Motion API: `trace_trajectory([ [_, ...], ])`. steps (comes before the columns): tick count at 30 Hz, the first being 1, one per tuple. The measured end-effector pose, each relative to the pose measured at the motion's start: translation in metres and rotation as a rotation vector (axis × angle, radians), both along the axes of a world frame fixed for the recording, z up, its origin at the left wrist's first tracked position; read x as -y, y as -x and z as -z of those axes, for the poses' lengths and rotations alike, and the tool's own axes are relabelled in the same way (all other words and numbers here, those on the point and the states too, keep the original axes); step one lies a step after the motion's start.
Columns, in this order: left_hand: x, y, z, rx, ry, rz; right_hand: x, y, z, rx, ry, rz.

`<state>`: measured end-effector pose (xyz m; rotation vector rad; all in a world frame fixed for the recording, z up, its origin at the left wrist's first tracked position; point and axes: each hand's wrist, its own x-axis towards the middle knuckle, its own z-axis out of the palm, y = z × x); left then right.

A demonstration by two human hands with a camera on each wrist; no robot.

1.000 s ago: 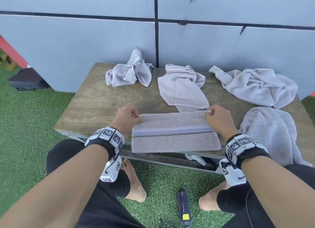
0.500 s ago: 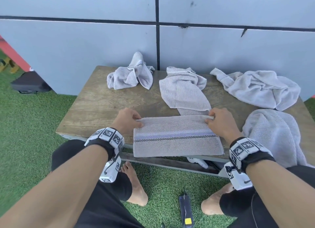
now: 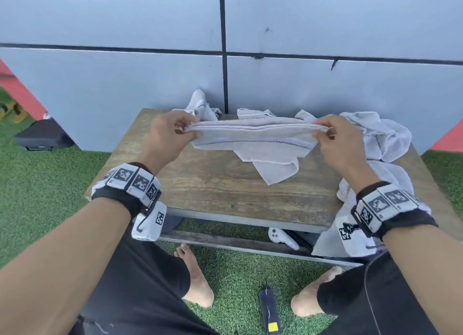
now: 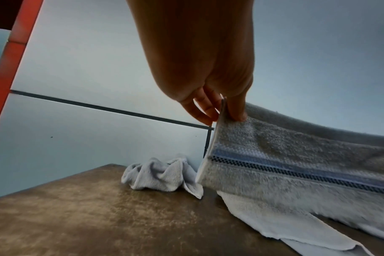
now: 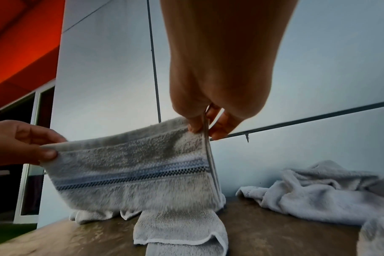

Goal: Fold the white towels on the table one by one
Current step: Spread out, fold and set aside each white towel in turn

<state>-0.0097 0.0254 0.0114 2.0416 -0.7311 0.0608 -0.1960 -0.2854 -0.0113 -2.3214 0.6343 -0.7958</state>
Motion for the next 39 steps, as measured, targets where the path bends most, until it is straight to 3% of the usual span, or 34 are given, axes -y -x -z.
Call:
trace_trajectory([
  [3,-0.010,0.017,0.015,0.046,-0.088,-0.034,-0.007,0.022,0.018,-0.032,-0.026,-0.027],
  [6,-0.024,0.027,0.066,-0.100,-0.315,0.028,-0.018,0.050,0.061,-0.486,-0.066,-0.117],
  [8,-0.032,0.040,0.096,-0.256,-0.479,0.068,-0.028,0.066,0.086,-0.663,-0.146,-0.110],
  [11,-0.034,0.058,0.122,-0.371,-0.472,-0.024,-0.042,0.077,0.105,-0.566,-0.232,0.034],
  [16,-0.018,0.072,0.127,-0.293,-0.503,-0.216,-0.048,0.073,0.111,-0.582,-0.149,0.112],
  [24,-0.011,0.075,0.124,-0.323,-0.474,-0.289,-0.045,0.070,0.118,-0.524,-0.154,0.121],
  [29,-0.015,0.069,0.122,-0.288,-0.488,-0.303,-0.039,0.075,0.113,-0.553,-0.176,0.077],
  [35,-0.016,0.081,0.123,-0.362,-0.568,-0.328,-0.042,0.074,0.110,-0.614,-0.184,0.055],
  [39,-0.016,0.081,0.121,-0.340,-0.524,-0.316,-0.043,0.072,0.107,-0.639,-0.183,0.067],
])
